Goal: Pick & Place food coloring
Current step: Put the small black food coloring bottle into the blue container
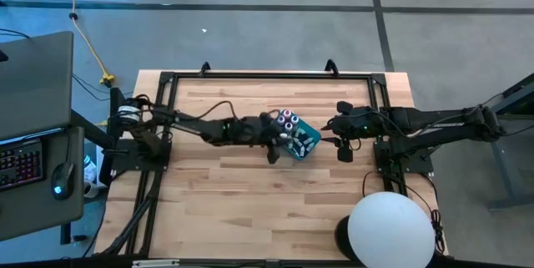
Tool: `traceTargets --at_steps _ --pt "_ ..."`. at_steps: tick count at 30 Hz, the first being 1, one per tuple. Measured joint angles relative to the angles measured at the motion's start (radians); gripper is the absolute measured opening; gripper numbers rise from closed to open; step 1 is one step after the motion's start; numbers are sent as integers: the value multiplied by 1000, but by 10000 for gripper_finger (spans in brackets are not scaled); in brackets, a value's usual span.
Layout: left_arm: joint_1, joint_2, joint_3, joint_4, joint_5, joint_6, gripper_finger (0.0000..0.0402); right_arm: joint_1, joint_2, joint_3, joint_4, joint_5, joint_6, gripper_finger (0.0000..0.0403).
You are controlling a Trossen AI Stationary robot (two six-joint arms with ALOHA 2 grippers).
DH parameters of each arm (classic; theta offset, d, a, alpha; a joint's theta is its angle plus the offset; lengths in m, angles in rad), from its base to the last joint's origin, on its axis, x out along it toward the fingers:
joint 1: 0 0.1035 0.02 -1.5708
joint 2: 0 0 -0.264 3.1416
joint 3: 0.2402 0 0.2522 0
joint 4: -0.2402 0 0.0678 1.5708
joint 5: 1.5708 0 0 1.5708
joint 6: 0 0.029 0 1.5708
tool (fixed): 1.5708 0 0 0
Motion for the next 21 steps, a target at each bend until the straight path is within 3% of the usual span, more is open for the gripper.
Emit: traceTargets --at_steps 4,13,21 --pt "40 37 0 16 4 -80 87 0 0 0 0 0 0 149" --pt "56 102 -3 47 -7 -15 88 0 0 0 0 0 -1 149" --pt "60 196 121 7 -9 5 100 0 0 0 0 0 -1 149"
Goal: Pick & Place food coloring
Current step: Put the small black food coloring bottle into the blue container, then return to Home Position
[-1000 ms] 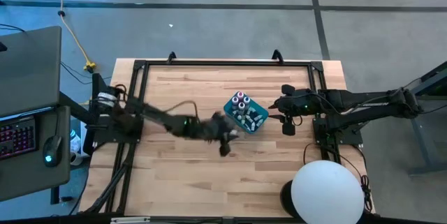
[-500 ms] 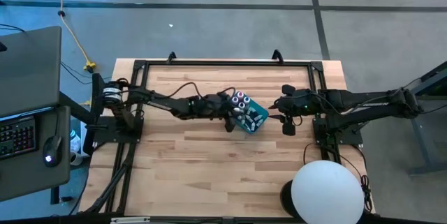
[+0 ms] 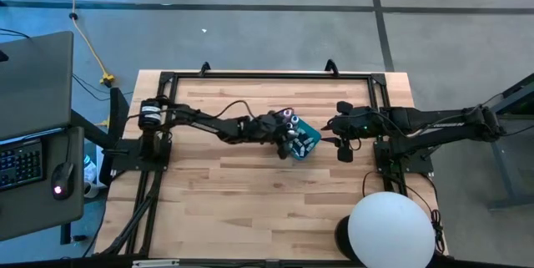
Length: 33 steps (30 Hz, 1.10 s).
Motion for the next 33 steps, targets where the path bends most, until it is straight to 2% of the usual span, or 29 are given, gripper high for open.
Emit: traceTargets --at_steps 8,10,14,17,23,27,29,31,33 --pt "-2 2 159 -289 2 48 177 0 0 0 -9 0 0 149" --pt "-2 1 203 -361 39 26 186 0 0 0 -13 0 0 149" --pt "-1 -30 336 -636 196 28 190 0 0 0 -14 0 -1 149" --pt "-5 -30 451 -903 214 12 191 0 -2 0 -20 13 24 149" --pt "-71 -53 633 -1286 -8 49 191 0 -88 -1 -158 10 92 149" --pt "-130 -149 646 -1407 -167 48 191 0 -196 -1 -211 0 96 149" --pt "-161 -221 621 -1521 -240 18 191 0 -259 -1 -226 -4 96 149" --pt "-181 -286 612 -1529 -302 -8 191 0 -323 -1 -222 -7 97 149" --pt "-202 -367 586 -1626 -346 -41 191 0 -380 -1 -218 -2 104 149"
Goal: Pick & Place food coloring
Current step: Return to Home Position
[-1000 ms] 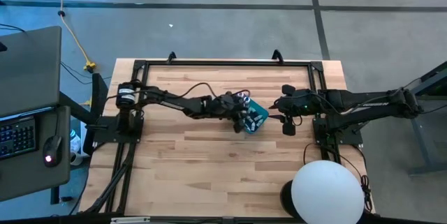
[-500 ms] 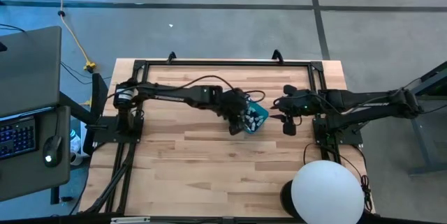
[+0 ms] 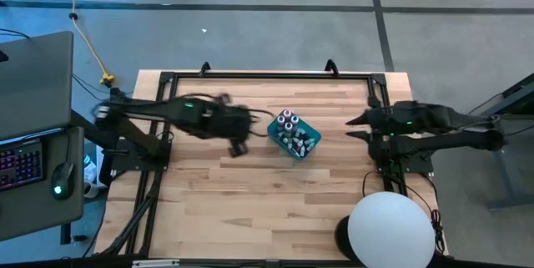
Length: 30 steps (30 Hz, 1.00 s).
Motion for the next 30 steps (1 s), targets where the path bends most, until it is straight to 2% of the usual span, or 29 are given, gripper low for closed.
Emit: traceTargets --at_steps 4,9,13,21,25,30 --pt "-26 -165 -64 -51 -82 -60 191 0 -90 0 -4 -13 18 149" --pt "-41 -387 -247 -31 -117 -114 191 0 -159 0 -7 -46 14 149" --pt "-41 -579 -500 95 -103 -146 191 0 -179 0 -7 -43 13 149" --pt "-41 -950 -1021 514 60 -105 191 0 -179 0 -7 -40 11 149" --pt "-41 -1072 -1201 652 73 -71 191 0 -179 0 -7 -39 11 149" --pt "-41 -1172 -1363 718 73 -76 191 0 -179 0 -7 -39 11 149"
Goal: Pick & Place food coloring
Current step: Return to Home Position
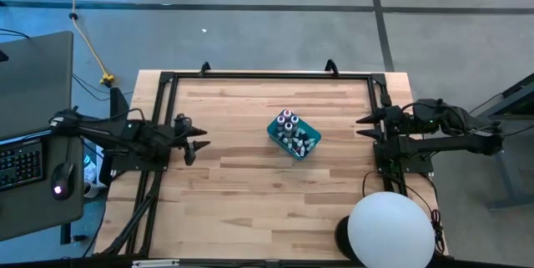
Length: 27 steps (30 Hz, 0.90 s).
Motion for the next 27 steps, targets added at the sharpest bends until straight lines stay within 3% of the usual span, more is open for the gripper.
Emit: traceTargets --at_steps 6,17,21,27 --pt "0 -51 -121 105 1 -17 191 0 0 0 1 0 0 149" --pt "0 -54 -132 165 -9 -14 191 0 -1 -11 17 -1 81 149" --pt "0 -53 -132 165 -57 -1 191 0 -19 -144 198 -24 110 149" --pt "0 -60 -133 211 -105 24 191 0 -24 -419 632 -114 97 149"
